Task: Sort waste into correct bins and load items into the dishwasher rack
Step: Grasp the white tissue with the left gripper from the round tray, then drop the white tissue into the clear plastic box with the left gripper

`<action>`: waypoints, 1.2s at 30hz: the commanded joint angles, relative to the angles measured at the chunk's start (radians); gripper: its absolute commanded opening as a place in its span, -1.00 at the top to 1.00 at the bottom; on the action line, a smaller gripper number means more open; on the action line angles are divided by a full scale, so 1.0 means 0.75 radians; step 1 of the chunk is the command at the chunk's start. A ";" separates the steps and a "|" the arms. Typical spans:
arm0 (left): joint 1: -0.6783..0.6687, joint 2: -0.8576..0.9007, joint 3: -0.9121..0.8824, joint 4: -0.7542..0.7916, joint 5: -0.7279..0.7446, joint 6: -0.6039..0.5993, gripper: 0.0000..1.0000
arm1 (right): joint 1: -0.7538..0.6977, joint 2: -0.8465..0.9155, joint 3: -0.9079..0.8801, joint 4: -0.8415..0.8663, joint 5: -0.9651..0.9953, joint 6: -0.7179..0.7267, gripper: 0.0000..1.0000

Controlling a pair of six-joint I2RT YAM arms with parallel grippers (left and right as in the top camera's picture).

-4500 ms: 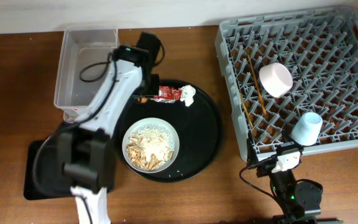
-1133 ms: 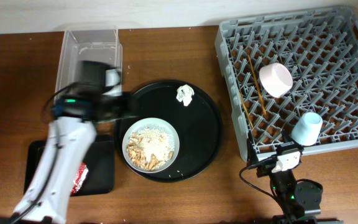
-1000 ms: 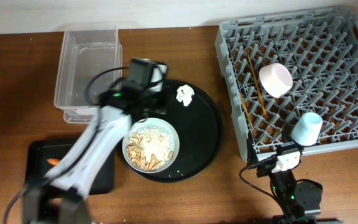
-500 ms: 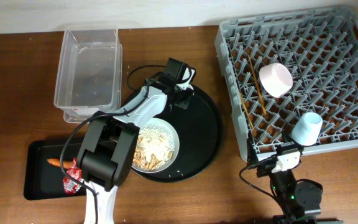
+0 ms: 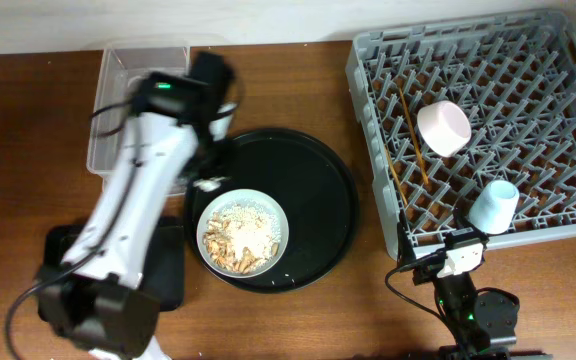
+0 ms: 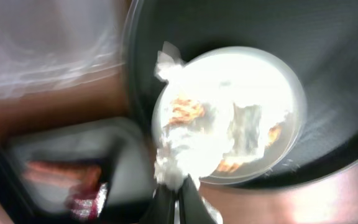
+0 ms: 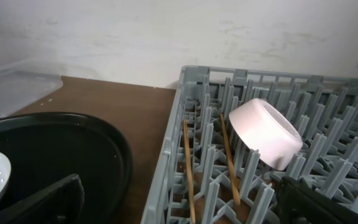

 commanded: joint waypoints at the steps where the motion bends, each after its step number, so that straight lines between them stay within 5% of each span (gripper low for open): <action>1: 0.215 -0.085 -0.126 -0.070 -0.076 -0.153 0.99 | -0.010 -0.010 -0.010 -0.003 -0.012 0.009 -0.96; 10: 0.770 -0.402 -1.055 0.575 0.071 -0.271 0.93 | -0.010 -0.010 -0.010 -0.004 -0.012 0.009 -0.96; 14: 0.809 -0.425 -1.006 0.561 0.127 -0.266 -0.11 | -0.010 -0.010 -0.010 -0.003 -0.012 0.009 -0.96; 16: 0.800 -0.456 -0.885 0.492 0.192 -0.266 -0.20 | -0.010 -0.010 -0.010 -0.003 -0.012 0.009 -0.96; 21: 0.692 -0.533 -0.740 0.404 0.173 -0.237 -0.22 | -0.010 -0.010 -0.010 -0.003 -0.012 0.009 -0.96; 28: 0.663 -0.530 -0.975 0.433 0.199 -0.276 -0.32 | -0.010 -0.010 -0.010 -0.004 -0.012 0.009 -0.96; 36: 0.630 -0.523 -1.350 0.951 0.249 -0.267 -0.34 | -0.010 -0.010 -0.010 -0.004 -0.012 0.009 -0.96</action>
